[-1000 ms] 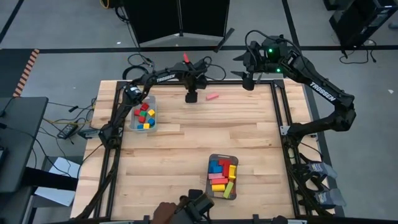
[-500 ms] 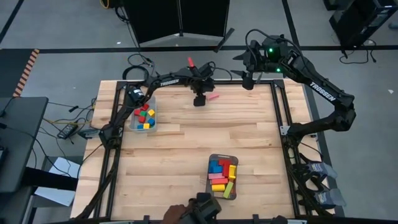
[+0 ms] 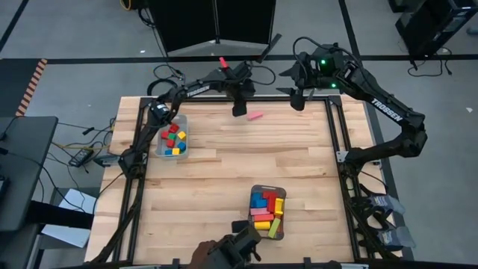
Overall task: Sort blocks by size
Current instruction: Put the pink rectangular block into the black bin
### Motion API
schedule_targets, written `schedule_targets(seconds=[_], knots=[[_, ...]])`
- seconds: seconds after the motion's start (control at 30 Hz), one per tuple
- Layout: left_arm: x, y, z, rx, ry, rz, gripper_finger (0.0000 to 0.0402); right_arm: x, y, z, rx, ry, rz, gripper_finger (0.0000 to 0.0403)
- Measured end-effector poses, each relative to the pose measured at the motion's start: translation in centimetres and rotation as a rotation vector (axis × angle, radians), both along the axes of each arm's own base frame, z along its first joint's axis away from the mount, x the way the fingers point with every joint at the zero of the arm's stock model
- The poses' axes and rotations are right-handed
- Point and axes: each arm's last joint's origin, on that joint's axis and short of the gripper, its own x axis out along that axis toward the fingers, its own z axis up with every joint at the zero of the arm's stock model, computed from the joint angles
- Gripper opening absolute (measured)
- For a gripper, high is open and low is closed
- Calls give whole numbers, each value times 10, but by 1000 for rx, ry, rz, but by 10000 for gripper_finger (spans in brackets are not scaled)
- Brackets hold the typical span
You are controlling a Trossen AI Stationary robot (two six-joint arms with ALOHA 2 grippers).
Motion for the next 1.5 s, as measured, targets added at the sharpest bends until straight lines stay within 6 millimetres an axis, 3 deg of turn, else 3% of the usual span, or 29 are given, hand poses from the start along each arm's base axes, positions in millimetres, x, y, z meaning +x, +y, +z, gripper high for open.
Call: schedule_targets(seconds=[0.17, 0.33, 0.47, 0.7, 0.8, 0.97, 1.13, 1.27, 1.5], knots=[[-14, 10, -1, -69, 24, 42, 15, 10, -5, -26, 100, 28, -6, 252], [-27, 17, -3, -175, 26, 41, 5, 25, -10, -97, 164, 140, 43, 238], [-24, 7, -16, -192, 70, 29, 4, 40, -15, -151, 217, 210, 52, 227], [-18, -3, -40, -253, 29, -19, 4, 67, -31, -227, 295, 409, 37, 169], [-14, -8, -43, -249, 35, -15, 12, 74, -37, -249, 256, 488, 64, 145], [-14, -5, -42, -273, -6, 2, 27, 84, -53, -250, 174, 471, 78, 154], [-23, 8, -38, -297, -38, 50, 22, 95, -70, -242, 136, 490, 94, 210], [-24, 9, -38, -304, -40, 54, 15, 110, -82, -250, 198, 588, 135, 254], [-28, 12, -39, -318, -28, 70, 13, 134, -105, -251, 227, 693, 143, 297]])
